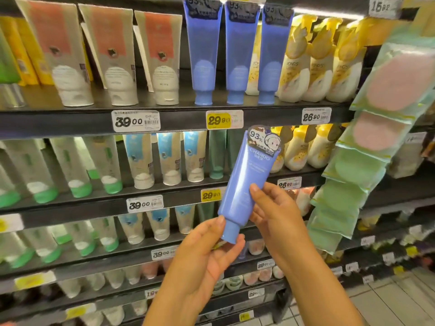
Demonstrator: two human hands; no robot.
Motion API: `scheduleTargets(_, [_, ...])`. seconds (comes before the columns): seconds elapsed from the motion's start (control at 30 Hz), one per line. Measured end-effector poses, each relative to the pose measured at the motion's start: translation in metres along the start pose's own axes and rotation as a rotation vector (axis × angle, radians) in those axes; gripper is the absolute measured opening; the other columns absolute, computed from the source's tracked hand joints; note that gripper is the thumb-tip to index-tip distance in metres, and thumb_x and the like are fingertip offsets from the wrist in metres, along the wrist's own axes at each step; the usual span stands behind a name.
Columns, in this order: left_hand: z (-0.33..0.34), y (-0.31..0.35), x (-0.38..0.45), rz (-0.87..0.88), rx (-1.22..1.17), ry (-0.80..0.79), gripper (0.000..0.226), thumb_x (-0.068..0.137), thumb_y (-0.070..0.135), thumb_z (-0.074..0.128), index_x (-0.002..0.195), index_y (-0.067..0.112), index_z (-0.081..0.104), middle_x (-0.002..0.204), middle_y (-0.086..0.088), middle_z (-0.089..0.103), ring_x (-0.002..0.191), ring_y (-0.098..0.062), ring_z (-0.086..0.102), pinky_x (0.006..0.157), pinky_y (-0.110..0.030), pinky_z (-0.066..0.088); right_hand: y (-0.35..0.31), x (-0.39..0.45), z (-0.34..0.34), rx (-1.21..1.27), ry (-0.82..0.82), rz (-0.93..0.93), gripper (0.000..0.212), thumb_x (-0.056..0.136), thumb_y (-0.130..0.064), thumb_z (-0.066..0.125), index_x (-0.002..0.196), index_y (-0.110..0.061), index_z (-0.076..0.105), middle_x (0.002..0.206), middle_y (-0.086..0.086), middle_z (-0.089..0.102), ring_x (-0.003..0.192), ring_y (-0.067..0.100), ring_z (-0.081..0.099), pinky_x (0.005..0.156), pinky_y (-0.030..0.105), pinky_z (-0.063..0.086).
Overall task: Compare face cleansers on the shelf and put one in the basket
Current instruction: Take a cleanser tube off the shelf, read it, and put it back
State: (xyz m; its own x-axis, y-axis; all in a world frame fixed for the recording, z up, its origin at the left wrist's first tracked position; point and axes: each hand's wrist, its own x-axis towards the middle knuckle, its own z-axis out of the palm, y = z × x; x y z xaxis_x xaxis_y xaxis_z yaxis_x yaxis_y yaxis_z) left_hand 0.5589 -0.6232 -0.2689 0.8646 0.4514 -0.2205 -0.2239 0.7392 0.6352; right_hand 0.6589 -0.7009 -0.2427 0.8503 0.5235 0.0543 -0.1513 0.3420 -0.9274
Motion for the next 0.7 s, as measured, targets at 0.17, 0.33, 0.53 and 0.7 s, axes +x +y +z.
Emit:
scheduleTargets(0.17, [-0.003, 0.0, -0.01, -0.023, -0.023, -0.002, 0.034, 0.067, 0.013, 0.066, 0.094, -0.009, 0.06, 0.089, -0.022, 0.069, 0.067, -0.025, 0.069, 0.057, -0.031, 0.057, 0.005, -0.008, 0.002, 0.124, -0.023, 0.014, 0.018, 0.089, -0.01, 0.054, 0.102, 0.001, 0.059, 0.088, 0.011, 0.069, 0.075, 0.016, 0.069, 0.064, 0.024, 0.056])
scheduleTargets(0.33, [-0.001, 0.003, -0.019, -0.047, -0.099, -0.024, 0.037, 0.071, 0.017, 0.063, 0.098, -0.008, 0.061, 0.094, -0.026, 0.07, 0.07, -0.03, 0.071, 0.058, -0.036, 0.058, 0.004, -0.012, 0.004, 0.17, -0.083, -0.002, 0.014, 0.09, -0.013, 0.052, 0.091, -0.004, 0.063, 0.077, 0.004, 0.074, 0.07, 0.015, 0.071, 0.058, 0.022, 0.054])
scheduleTargets(0.53, [0.002, -0.002, -0.03, -0.085, -0.184, -0.045, 0.041, 0.07, 0.018, 0.061, 0.102, -0.008, 0.06, 0.094, -0.031, 0.068, 0.072, -0.034, 0.07, 0.058, -0.037, 0.059, 0.005, -0.019, 0.005, 0.27, -0.054, 0.015, 0.024, 0.085, -0.014, 0.058, 0.106, -0.004, 0.052, 0.076, 0.004, 0.073, 0.067, 0.015, 0.07, 0.054, 0.024, 0.054])
scheduleTargets(0.7, [0.004, -0.01, -0.034, -0.01, -0.167, -0.05, 0.028, 0.072, 0.015, 0.06, 0.086, -0.006, 0.07, 0.097, -0.028, 0.069, 0.074, -0.031, 0.07, 0.058, -0.035, 0.059, 0.003, -0.022, 0.002, 0.221, -0.076, -0.011, 0.032, 0.08, -0.017, 0.06, 0.108, -0.004, 0.052, 0.081, 0.005, 0.073, 0.071, 0.016, 0.07, 0.06, 0.026, 0.057])
